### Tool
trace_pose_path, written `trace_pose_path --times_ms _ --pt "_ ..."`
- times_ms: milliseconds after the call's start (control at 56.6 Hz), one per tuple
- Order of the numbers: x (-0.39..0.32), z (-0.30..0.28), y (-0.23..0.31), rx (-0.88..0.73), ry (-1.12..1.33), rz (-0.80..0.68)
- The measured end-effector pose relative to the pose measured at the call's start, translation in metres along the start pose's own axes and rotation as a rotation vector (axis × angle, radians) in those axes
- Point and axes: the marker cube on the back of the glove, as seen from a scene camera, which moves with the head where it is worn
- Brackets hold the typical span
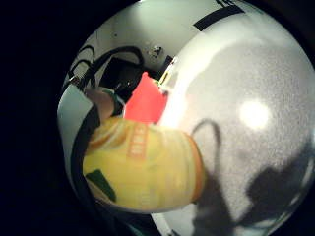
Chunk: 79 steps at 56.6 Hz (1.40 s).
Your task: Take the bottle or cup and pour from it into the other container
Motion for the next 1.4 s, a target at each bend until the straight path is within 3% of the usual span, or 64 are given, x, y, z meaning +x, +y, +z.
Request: trace_pose_path --times_ms 318,459,530,583,689,724,795,883,989,1396 --pt "-0.034 0.0 0.007 0.057 -0.001 -0.03" --pt "-0.088 -0.009 -0.005 0.138 0.224 -0.167" --pt "-0.123 -0.012 -0.008 0.075 0.407 -0.068" --pt "-0.142 -0.008 -0.016 0.162 0.533 -0.047" --pt "-0.17 0.003 -0.058 0.52 0.729 -0.008" --pt "-0.178 0.007 -0.058 0.479 0.783 0.011" --pt "-0.189 0.016 -0.041 0.239 0.896 0.006" --pt "-0.199 0.037 -0.051 0.339 1.032 0.125" --pt "-0.198 0.051 -0.047 0.082 1.225 -0.082" --pt "-0.175 0.114 -0.072 -0.113 1.933 -0.212"
